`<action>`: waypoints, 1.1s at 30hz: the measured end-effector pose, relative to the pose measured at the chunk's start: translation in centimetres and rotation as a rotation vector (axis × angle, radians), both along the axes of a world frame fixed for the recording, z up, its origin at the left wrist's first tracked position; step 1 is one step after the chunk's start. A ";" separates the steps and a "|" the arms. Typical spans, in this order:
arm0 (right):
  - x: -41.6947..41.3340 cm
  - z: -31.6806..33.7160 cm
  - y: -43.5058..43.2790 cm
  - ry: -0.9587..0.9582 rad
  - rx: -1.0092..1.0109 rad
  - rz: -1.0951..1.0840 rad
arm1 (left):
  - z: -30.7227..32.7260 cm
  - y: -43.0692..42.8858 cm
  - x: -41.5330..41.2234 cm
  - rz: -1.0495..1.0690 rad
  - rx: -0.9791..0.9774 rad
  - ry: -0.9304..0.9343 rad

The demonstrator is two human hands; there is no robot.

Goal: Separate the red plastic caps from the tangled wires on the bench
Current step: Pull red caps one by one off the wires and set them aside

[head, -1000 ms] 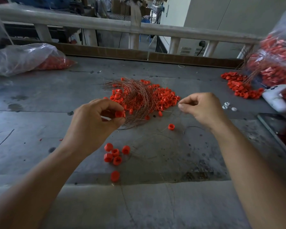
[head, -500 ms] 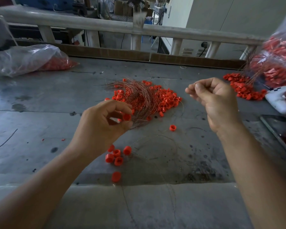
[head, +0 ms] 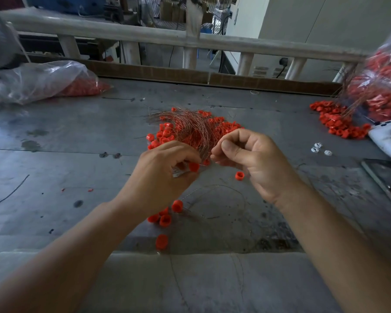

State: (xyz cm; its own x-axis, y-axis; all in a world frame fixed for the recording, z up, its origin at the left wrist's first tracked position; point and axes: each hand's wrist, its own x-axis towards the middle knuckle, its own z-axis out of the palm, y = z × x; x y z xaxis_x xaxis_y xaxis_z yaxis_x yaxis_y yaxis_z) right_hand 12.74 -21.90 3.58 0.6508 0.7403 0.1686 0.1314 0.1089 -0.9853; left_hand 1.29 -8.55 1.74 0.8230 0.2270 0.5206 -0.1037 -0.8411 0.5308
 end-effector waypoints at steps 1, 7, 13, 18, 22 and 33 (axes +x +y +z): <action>0.0 0.1 0.0 0.100 0.060 0.019 | 0.0 0.0 0.0 -0.005 -0.009 0.012; -0.1 0.7 0.4 0.616 0.475 0.093 | 0.0 -0.7 -0.1 -0.069 -0.093 0.092; -0.6 1.1 0.4 0.617 0.546 0.086 | 0.0 -0.9 -0.3 -0.072 -0.139 0.064; 0.3 1.8 -0.6 0.386 0.521 -0.113 | 0.1 -0.5 -0.7 -0.003 -0.233 0.007; 1.2 2.5 -1.9 -0.059 0.371 -0.314 | 0.7 -0.2 -0.9 -0.003 -0.542 -0.061; -1.9 0.5 -0.4 -0.851 0.000 -0.092 | 0.9 0.1 -1.1 -0.133 -0.888 -0.063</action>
State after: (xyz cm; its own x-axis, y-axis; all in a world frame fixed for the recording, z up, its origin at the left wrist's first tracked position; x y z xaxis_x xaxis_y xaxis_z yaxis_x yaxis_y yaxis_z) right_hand 10.82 -22.34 4.10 0.3601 0.6906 0.6273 0.8348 0.0617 -0.5471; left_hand 0.22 -8.46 2.68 0.8470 0.4722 0.2440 -0.2222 -0.1025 0.9696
